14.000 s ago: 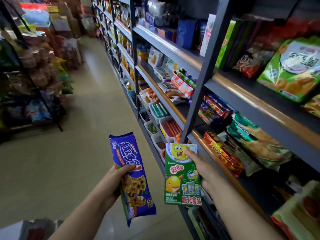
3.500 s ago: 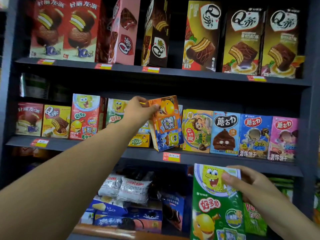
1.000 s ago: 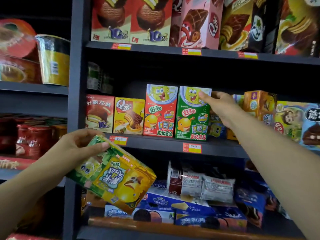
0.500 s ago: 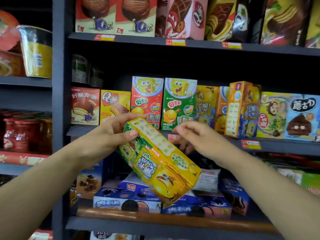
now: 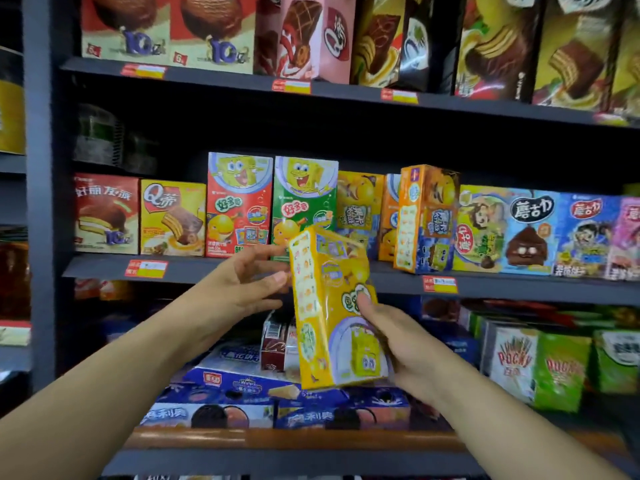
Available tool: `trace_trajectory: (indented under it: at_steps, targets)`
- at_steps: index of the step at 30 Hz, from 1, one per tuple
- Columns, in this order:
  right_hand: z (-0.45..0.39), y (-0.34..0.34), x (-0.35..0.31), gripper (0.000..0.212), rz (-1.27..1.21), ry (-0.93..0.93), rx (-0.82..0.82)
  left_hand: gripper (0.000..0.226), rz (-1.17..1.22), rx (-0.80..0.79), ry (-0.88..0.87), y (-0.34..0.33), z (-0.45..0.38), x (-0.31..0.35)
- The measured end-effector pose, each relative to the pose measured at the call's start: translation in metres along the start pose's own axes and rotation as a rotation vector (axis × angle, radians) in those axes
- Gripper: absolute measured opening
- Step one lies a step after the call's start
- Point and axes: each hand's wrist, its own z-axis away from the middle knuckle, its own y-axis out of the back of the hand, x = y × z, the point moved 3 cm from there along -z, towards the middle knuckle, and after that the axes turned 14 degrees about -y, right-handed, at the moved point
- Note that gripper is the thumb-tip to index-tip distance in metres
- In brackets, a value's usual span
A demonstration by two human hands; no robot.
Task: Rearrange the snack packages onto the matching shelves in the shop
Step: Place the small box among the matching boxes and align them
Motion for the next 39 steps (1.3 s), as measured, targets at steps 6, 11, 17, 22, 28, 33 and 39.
trace_trajectory:
  at_steps: [6, 11, 17, 22, 28, 33, 39]
  targets:
    - [0.012, 0.011, -0.012, 0.046, 0.008, 0.237, 0.18, 0.06, -0.075, -0.052, 0.079, -0.027, 0.004, 0.004]
    - [0.025, 0.021, -0.036, 0.052, 0.257, 0.348, 0.327, 0.045, -0.188, -0.081, 0.027, -0.044, 0.0, 0.007]
    - [0.045, 0.042, -0.095, 0.058, 0.466, 0.455, 0.452, 0.032, -0.182, -0.063, -0.043, -0.054, -0.011, 0.015]
    - [0.053, 0.043, -0.107, 0.067, 0.633, 0.4, 0.436, 0.033, -0.207, -0.033, -0.061, -0.053, -0.023, 0.025]
    - [0.047, 0.043, -0.069, 0.052, 0.962, 0.089, 0.284, 0.046, -0.38, -0.159, -0.111, -0.051, -0.021, 0.027]
    - [0.039, 0.053, -0.048, 0.033, 0.645, 0.06, 0.252, 0.076, -0.261, 0.05, -0.069, -0.037, -0.016, 0.014]
    - [0.03, 0.051, -0.027, 0.061, 0.281, 0.07, 0.184, 0.093, -0.028, -0.011, 0.05, -0.038, -0.014, 0.003]
